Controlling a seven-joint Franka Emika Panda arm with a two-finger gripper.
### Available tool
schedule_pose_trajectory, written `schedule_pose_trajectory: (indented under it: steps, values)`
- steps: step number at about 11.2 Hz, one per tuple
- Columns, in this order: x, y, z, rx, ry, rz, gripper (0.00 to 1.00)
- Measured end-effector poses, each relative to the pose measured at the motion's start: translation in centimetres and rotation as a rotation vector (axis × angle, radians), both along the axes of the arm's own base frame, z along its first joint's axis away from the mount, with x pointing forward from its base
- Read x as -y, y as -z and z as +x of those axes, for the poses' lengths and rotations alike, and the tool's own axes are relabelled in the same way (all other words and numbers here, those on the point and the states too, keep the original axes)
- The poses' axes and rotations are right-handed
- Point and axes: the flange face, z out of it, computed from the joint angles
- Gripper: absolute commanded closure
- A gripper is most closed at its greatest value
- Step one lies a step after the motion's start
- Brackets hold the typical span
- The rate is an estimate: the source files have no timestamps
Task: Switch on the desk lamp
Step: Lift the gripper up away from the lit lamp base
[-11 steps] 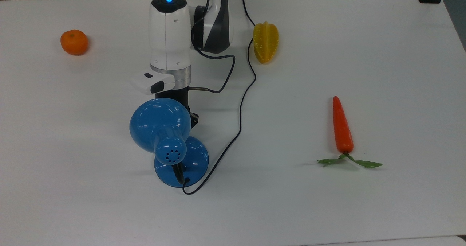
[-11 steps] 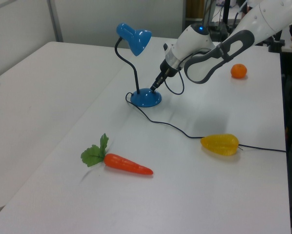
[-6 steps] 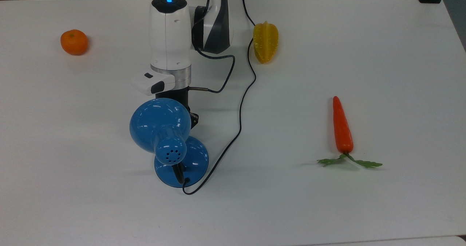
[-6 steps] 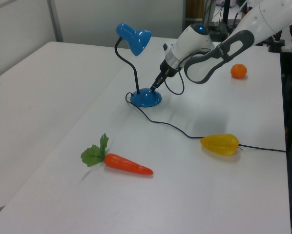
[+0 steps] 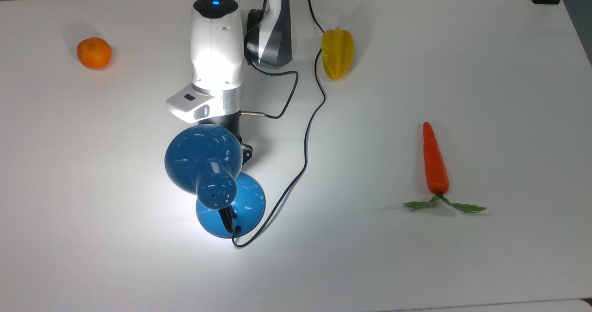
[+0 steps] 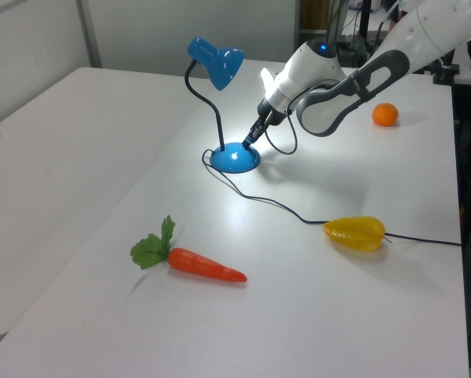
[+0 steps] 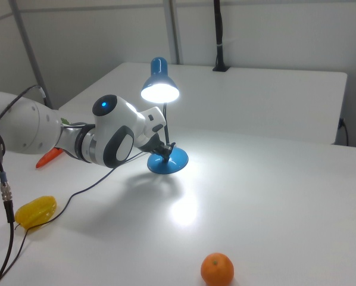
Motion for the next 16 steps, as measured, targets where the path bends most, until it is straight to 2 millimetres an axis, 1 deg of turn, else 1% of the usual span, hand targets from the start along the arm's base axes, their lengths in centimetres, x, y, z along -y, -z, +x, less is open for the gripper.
schedule_pose_trajectory:
  steps: [5, 7, 9, 10, 12, 13, 14, 15, 16]
  values:
    - [0.0, -0.1, 0.0, 0.001, -0.005, -0.005, 1.00]
    - [0.0, -0.7, -0.2, 0.007, -0.004, -0.004, 1.00]
    - [0.1, -2.6, -1.3, -0.003, -0.001, 0.003, 1.00]
    - [0.1, -3.6, -2.1, -0.055, 0.001, 0.008, 1.00]
    - [0.1, -6.3, -4.0, -0.223, 0.004, 0.019, 0.94]
    - [0.0, -7.3, -4.8, -0.288, 0.004, 0.024, 0.78]
    - [-0.1, -9.1, -6.3, -0.378, 0.003, 0.030, 0.49]
    - [-0.1, -10.9, -7.7, -0.442, 0.002, 0.036, 0.35]
    - [0.0, -12.3, -8.6, -0.477, 0.002, 0.040, 0.05]
